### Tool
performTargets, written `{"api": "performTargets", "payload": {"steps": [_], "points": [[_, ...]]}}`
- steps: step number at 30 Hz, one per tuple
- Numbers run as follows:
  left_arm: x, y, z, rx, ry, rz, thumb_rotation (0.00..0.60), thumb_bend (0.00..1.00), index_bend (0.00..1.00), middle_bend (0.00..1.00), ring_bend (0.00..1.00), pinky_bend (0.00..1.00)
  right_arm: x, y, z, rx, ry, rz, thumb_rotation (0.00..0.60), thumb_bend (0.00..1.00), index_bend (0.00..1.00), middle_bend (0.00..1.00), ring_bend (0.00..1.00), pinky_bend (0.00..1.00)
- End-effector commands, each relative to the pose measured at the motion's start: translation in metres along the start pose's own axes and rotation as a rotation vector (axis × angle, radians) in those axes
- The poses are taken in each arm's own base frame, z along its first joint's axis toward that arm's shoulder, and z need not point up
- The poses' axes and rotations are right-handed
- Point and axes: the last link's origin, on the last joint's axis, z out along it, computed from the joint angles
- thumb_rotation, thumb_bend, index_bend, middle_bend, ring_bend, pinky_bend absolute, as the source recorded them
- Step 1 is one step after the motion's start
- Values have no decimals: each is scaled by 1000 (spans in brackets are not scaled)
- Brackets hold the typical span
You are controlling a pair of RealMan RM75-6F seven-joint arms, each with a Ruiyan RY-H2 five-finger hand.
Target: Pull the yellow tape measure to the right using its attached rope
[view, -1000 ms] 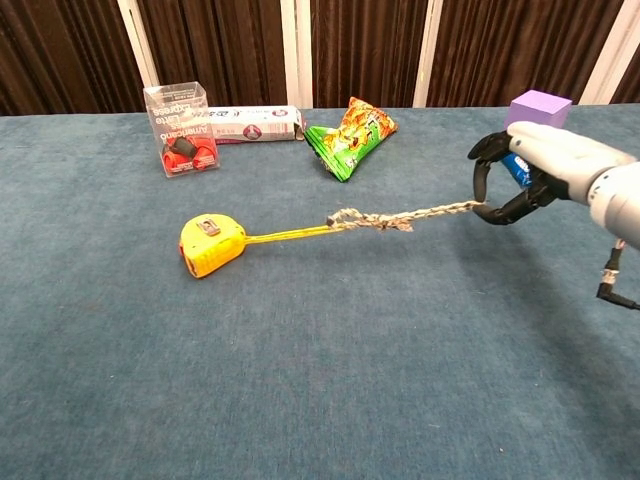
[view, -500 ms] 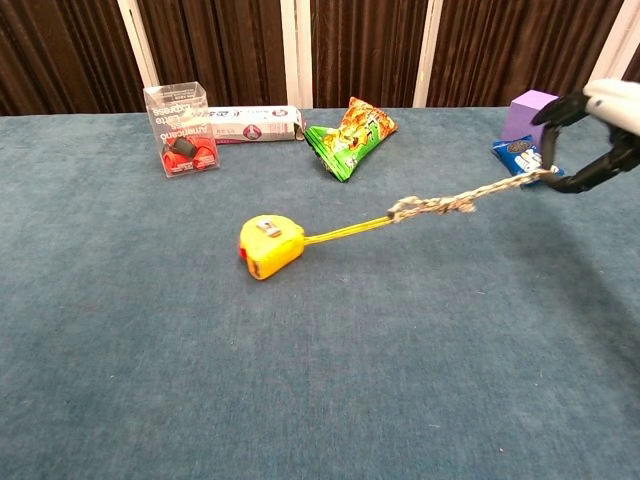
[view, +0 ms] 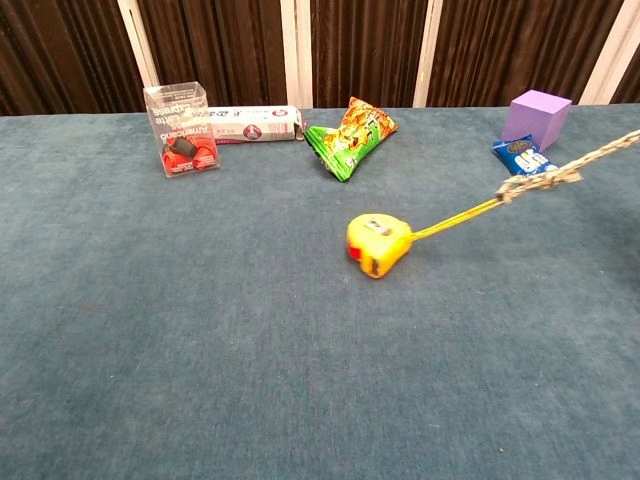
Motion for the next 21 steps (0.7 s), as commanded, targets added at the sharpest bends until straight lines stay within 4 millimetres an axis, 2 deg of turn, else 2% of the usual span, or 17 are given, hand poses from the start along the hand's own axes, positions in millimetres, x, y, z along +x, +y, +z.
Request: {"api": "performTargets", "payload": {"steps": [1,14,21], "points": [[0,0,0,-1,2,0,600,0,0,0,0,0,10,17,4,-45,18,-22,600,566,660,198,0,0],[0,1,-1,-1,9,8,600,0,0,0,0,0,53,74,20,-225,114,-24,600,566,662,200,0,0],[0,1,-1,2,11,10,600,0,0,0,0,0,67,96,21,-297,145,-29,600,566,662,200,0,0]]}}
